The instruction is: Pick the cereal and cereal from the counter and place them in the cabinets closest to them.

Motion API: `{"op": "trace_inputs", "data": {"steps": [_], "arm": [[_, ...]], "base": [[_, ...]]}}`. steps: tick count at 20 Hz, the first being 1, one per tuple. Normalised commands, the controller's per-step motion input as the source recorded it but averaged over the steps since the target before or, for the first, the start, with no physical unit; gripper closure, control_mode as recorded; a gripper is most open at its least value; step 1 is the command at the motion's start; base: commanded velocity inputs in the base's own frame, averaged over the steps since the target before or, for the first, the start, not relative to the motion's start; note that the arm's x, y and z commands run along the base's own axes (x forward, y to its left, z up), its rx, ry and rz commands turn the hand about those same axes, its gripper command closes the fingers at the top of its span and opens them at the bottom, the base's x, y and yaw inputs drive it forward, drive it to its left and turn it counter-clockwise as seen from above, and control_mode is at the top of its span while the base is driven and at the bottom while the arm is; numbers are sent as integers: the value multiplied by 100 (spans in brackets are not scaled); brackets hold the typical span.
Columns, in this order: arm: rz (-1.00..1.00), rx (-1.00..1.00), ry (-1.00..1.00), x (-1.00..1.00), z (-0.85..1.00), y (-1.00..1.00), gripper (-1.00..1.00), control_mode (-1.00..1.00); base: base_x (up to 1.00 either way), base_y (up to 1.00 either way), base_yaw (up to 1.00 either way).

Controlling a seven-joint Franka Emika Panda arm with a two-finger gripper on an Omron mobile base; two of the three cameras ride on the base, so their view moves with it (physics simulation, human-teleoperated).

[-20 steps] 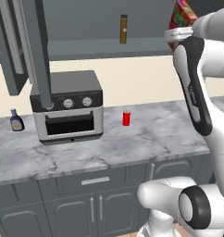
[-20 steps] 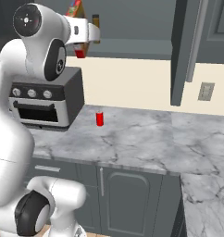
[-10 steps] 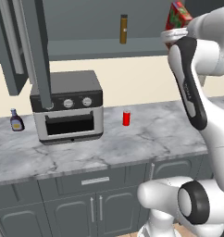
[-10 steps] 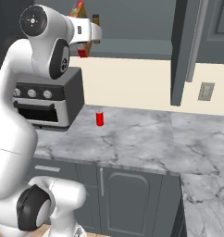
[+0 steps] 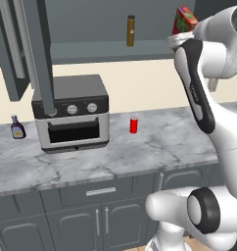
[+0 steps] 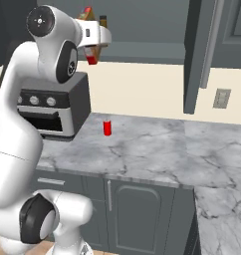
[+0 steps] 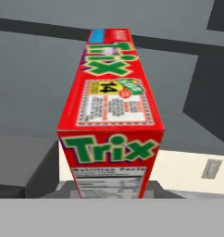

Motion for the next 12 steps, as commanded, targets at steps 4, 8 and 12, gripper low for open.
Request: {"op": "trace_inputs", "data": {"steps": [4,8,12], "arm": [[0,0,3,18,0,0,100,-100],[0,0,0,21,0,0,100,-100],[0,0,0,19,0,0,100,-100]], "base": [[0,0,0],[0,0,0],[0,0,0]]}}
